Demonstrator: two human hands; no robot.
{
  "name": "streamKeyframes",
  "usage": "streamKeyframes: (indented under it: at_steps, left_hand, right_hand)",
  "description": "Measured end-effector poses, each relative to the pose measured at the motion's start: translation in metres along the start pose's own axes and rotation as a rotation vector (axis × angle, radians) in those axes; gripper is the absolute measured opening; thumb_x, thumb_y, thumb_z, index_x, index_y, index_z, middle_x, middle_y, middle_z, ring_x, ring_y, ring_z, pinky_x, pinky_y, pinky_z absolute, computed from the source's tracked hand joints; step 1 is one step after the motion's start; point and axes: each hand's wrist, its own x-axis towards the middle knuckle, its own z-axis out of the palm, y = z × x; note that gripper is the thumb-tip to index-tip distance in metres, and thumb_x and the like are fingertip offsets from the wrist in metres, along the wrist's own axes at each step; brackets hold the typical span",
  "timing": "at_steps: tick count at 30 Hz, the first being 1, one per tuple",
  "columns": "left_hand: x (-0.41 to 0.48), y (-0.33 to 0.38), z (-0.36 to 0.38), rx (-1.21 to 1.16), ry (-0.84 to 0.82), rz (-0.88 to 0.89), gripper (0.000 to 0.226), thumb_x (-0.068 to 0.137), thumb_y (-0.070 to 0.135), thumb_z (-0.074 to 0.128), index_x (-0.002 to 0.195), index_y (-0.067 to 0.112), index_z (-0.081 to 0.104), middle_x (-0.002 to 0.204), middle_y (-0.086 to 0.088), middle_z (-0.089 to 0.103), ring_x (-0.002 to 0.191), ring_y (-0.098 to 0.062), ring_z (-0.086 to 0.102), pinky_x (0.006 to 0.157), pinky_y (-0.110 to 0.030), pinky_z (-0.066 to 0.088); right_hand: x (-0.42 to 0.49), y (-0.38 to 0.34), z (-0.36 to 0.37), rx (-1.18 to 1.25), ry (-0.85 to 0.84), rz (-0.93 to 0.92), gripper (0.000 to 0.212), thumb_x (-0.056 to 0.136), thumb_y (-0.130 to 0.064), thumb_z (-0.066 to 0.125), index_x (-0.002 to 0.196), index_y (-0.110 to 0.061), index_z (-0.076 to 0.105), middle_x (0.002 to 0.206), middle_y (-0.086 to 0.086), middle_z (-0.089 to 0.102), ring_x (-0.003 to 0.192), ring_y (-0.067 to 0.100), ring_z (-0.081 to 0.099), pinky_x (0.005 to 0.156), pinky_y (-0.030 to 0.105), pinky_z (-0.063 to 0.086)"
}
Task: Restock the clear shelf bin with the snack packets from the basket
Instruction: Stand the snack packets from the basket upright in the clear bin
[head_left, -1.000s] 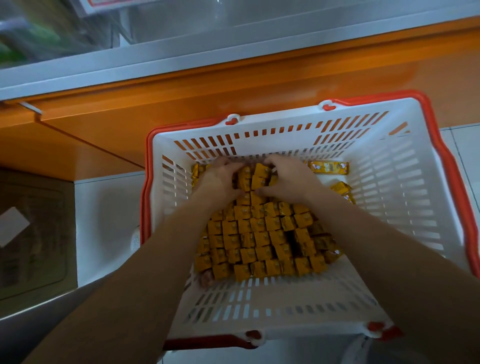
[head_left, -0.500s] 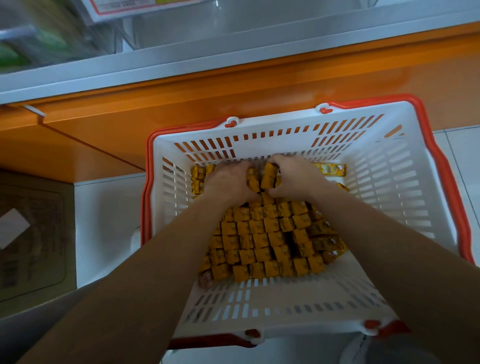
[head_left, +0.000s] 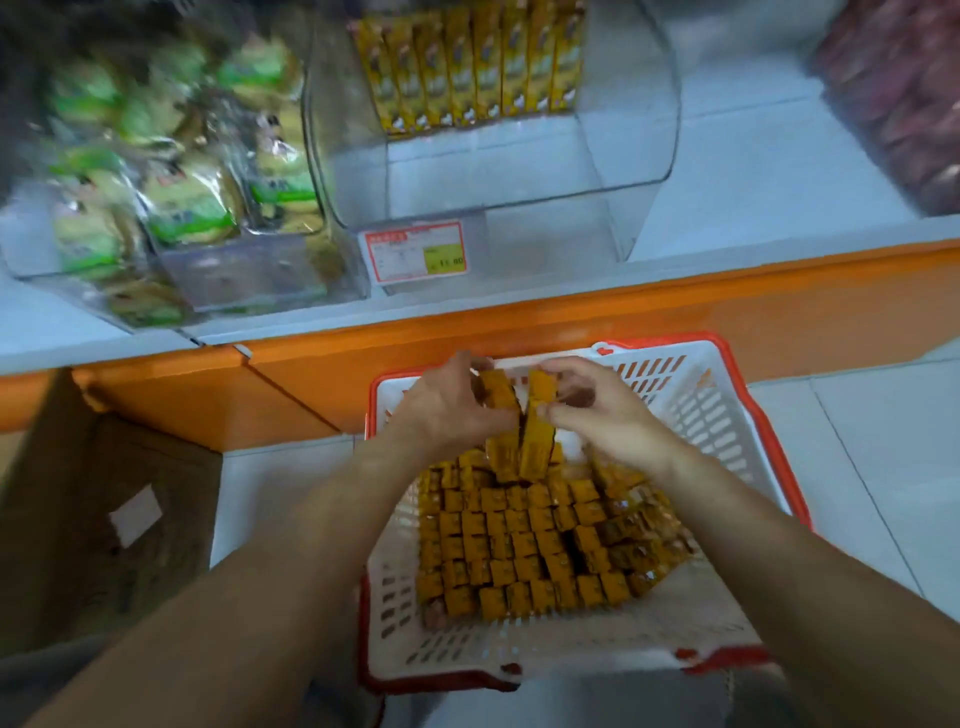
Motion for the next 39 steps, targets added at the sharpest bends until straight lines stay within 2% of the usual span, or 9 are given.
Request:
streamKeyframes:
  at_steps: [4, 9, 12, 17, 22, 26, 30, 35, 39]
  left_hand:
    - [-0.043, 0.046, -0.037, -0.328, 0.199, 0.000, 0.048, 0.080, 0.049, 0.080, 0.115, 0.019, 0.068, 0.095, 0.010, 0.071, 0.088, -0.010, 0.067, 0.065, -0.016, 0.049]
    - [-0.101, 0.098, -0.070, -0.647, 0.373, 0.071, 0.071, 0.059, 0.074, 0.073, 0.098, 0.015, 0.067, 0.080, 0.006, 0.066, 0.071, -0.010, 0.062, 0.064, -0.029, 0.049]
    - [-0.122, 0.118, -0.078, -0.856, 0.392, 0.081, 0.074, 0.053, 0.074, 0.077, 0.105, 0.024, 0.063, 0.081, 0.014, 0.074, 0.072, -0.003, 0.072, 0.060, -0.017, 0.054]
    - [-0.134, 0.129, -0.089, -0.948, 0.355, 0.079, 0.069, 0.057, 0.068, 0.084, 0.102, 0.019, 0.066, 0.084, -0.003, 0.077, 0.080, -0.023, 0.077, 0.074, -0.042, 0.063]
    - [-0.132, 0.126, -0.112, -1.050, 0.369, 0.049, 0.072, 0.049, 0.060, 0.089, 0.101, 0.019, 0.062, 0.078, -0.001, 0.074, 0.072, -0.023, 0.076, 0.061, -0.035, 0.060]
    - [-0.125, 0.119, -0.141, -1.013, 0.361, 0.025, 0.074, 0.051, 0.058, 0.091, 0.107, 0.021, 0.061, 0.079, 0.002, 0.078, 0.074, -0.022, 0.078, 0.058, -0.034, 0.061]
    - [-0.111, 0.105, -0.164, -0.929, 0.354, -0.013, 0.082, 0.055, 0.058, 0.092, 0.118, 0.020, 0.057, 0.093, -0.007, 0.078, 0.085, -0.029, 0.077, 0.077, -0.049, 0.063]
    - [-0.093, 0.078, -0.183, -0.925, 0.390, -0.008, 0.089, 0.047, 0.062, 0.093, 0.119, 0.024, 0.058, 0.088, -0.001, 0.078, 0.082, -0.028, 0.077, 0.071, -0.049, 0.064]
    - [-0.080, 0.057, -0.194, -0.901, 0.469, -0.060, 0.101, 0.040, 0.071, 0.089, 0.125, 0.031, 0.054, 0.101, 0.003, 0.074, 0.092, -0.021, 0.075, 0.082, -0.047, 0.063]
  right_hand:
    - [-0.036, -0.071, 0.005, 0.393, 0.110, 0.060, 0.046, 0.083, -0.047, 0.072, 0.120, -0.019, 0.065, 0.112, 0.010, 0.072, 0.094, 0.017, 0.073, 0.071, 0.035, 0.060]
    - [-0.089, -0.155, 0.020, 0.563, 0.282, -0.053, 0.031, 0.099, -0.041, 0.055, 0.095, -0.021, 0.078, 0.094, 0.008, 0.078, 0.091, 0.027, 0.075, 0.079, 0.043, 0.059]
    - [-0.111, -0.192, 0.027, 0.648, 0.290, -0.050, 0.042, 0.102, -0.044, 0.049, 0.096, -0.013, 0.077, 0.088, 0.011, 0.078, 0.081, 0.027, 0.076, 0.056, 0.034, 0.059]
    - [-0.122, -0.216, 0.033, 0.509, 0.493, -0.129, 0.046, 0.102, -0.044, 0.048, 0.085, -0.009, 0.073, 0.083, 0.016, 0.074, 0.085, 0.038, 0.071, 0.077, 0.054, 0.058]
    - [-0.122, -0.223, 0.033, 0.539, 0.298, -0.240, 0.018, 0.097, -0.027, 0.062, 0.101, -0.017, 0.076, 0.096, 0.000, 0.078, 0.093, 0.013, 0.074, 0.072, 0.023, 0.058]
    - [-0.110, -0.230, 0.029, 0.672, 0.165, -0.182, 0.020, 0.098, -0.022, 0.060, 0.093, -0.019, 0.079, 0.096, 0.008, 0.078, 0.089, 0.022, 0.075, 0.074, 0.035, 0.060]
    - [-0.085, -0.238, 0.022, 0.677, 0.161, -0.130, 0.022, 0.098, -0.022, 0.059, 0.110, -0.009, 0.072, 0.103, 0.012, 0.076, 0.095, 0.027, 0.074, 0.076, 0.040, 0.059]
    - [-0.026, -0.250, 0.011, 0.545, 0.124, -0.148, 0.019, 0.095, -0.015, 0.061, 0.111, -0.009, 0.070, 0.101, 0.008, 0.076, 0.087, 0.024, 0.071, 0.068, 0.032, 0.056]
    - [0.026, -0.260, 0.006, 0.388, 0.061, -0.130, 0.024, 0.099, -0.020, 0.059, 0.121, -0.025, 0.064, 0.104, 0.005, 0.071, 0.086, 0.025, 0.072, 0.075, 0.049, 0.059]
